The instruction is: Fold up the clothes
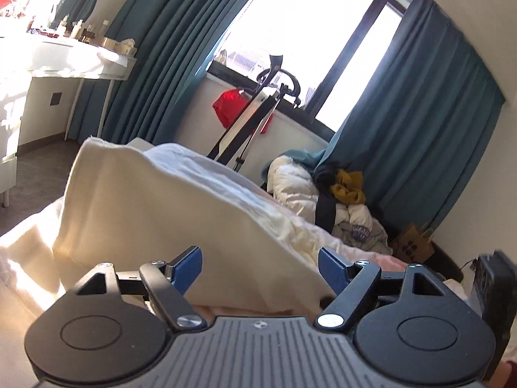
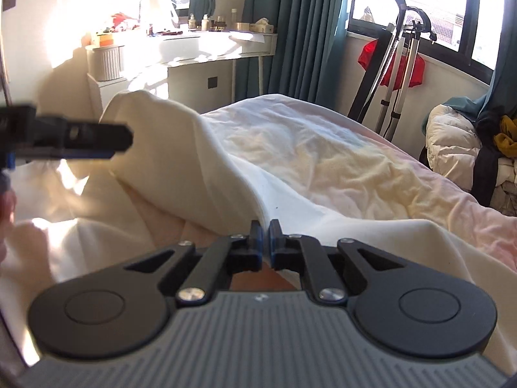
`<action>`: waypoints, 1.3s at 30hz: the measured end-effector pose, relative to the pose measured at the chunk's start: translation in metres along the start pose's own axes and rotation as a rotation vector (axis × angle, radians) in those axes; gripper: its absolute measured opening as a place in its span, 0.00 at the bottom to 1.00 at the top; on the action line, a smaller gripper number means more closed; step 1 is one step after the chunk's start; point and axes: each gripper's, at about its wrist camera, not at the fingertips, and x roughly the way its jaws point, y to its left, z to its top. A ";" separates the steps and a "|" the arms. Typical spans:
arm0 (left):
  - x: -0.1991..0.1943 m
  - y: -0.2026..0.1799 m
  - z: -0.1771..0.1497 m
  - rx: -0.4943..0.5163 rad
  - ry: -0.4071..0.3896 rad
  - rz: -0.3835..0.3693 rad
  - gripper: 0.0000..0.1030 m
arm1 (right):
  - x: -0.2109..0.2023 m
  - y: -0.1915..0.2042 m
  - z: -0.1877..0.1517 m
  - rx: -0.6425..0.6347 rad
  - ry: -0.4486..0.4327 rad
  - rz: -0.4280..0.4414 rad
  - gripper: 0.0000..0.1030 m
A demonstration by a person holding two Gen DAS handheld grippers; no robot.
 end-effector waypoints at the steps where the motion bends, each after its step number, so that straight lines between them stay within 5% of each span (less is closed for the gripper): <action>1: -0.005 0.001 0.003 -0.009 -0.019 -0.011 0.80 | -0.006 0.011 -0.010 -0.016 0.010 0.000 0.07; 6: -0.002 0.007 0.003 -0.042 0.029 0.031 0.80 | 0.006 0.045 -0.060 -0.055 0.108 -0.043 0.08; 16: 0.005 0.020 -0.009 -0.087 0.094 0.119 0.80 | -0.051 0.027 -0.107 0.437 -0.013 -0.039 0.13; 20: 0.006 0.033 -0.012 -0.180 0.115 0.193 0.80 | -0.051 0.021 -0.122 0.540 0.002 -0.016 0.11; 25: 0.001 0.052 -0.004 -0.290 0.049 0.223 0.84 | -0.046 0.015 -0.120 0.586 0.007 0.004 0.12; 30: 0.023 0.094 0.003 -0.463 0.121 0.275 0.84 | -0.042 0.009 -0.122 0.608 0.014 0.018 0.09; 36: 0.041 0.145 0.018 -0.672 0.207 0.328 0.66 | -0.045 0.001 -0.125 0.670 0.024 0.052 0.09; 38: 0.049 0.147 0.029 -0.702 0.212 0.322 0.40 | -0.047 -0.003 -0.127 0.710 0.025 0.068 0.09; 39: 0.053 0.144 0.036 -0.700 0.212 0.316 0.34 | -0.048 -0.004 -0.128 0.722 0.026 0.074 0.09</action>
